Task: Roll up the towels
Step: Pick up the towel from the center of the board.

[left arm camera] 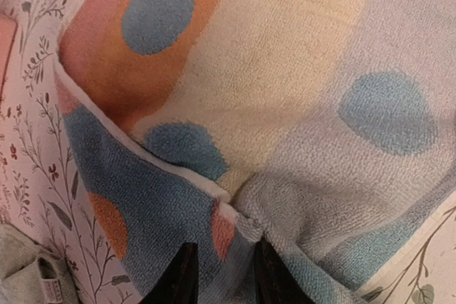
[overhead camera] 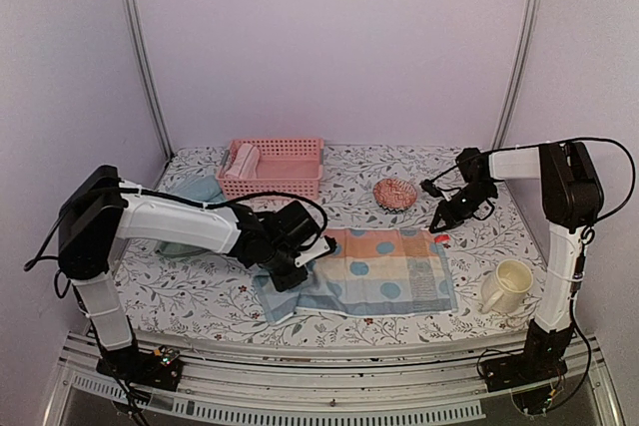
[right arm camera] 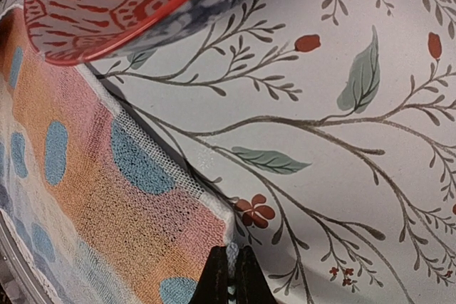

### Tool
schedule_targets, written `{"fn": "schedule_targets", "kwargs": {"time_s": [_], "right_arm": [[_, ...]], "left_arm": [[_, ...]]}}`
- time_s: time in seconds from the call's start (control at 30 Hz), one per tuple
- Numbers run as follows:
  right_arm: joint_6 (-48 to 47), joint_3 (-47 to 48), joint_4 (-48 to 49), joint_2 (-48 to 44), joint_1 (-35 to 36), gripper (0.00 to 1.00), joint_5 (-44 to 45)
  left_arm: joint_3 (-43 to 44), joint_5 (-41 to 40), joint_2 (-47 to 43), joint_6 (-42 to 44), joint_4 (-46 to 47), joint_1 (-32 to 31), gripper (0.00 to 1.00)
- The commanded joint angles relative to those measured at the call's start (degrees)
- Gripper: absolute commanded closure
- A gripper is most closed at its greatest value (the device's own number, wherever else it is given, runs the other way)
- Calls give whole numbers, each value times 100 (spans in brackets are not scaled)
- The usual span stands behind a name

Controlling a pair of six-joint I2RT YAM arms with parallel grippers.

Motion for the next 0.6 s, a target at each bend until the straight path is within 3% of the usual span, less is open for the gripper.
{"fn": "schedule_targets", "kwargs": {"time_s": [0.0, 0.13, 0.23, 0.3, 0.57], "right_arm": [[-61, -57, 51, -9, -23, 97, -120], [-62, -57, 50, 5, -23, 97, -142], [-62, -45, 51, 20, -22, 97, -150], [-62, -44, 44, 22, -23, 97, -155], [-62, -40, 29, 22, -24, 97, -194]], "left_arm": [[207, -403, 167, 247, -112, -109, 74], [197, -226, 133, 364, -109, -147, 74], [85, -157, 110, 488, -100, -211, 66], [50, -250, 147, 494, -102, -229, 66], [209, -878, 381, 409, -98, -226, 79]]}}
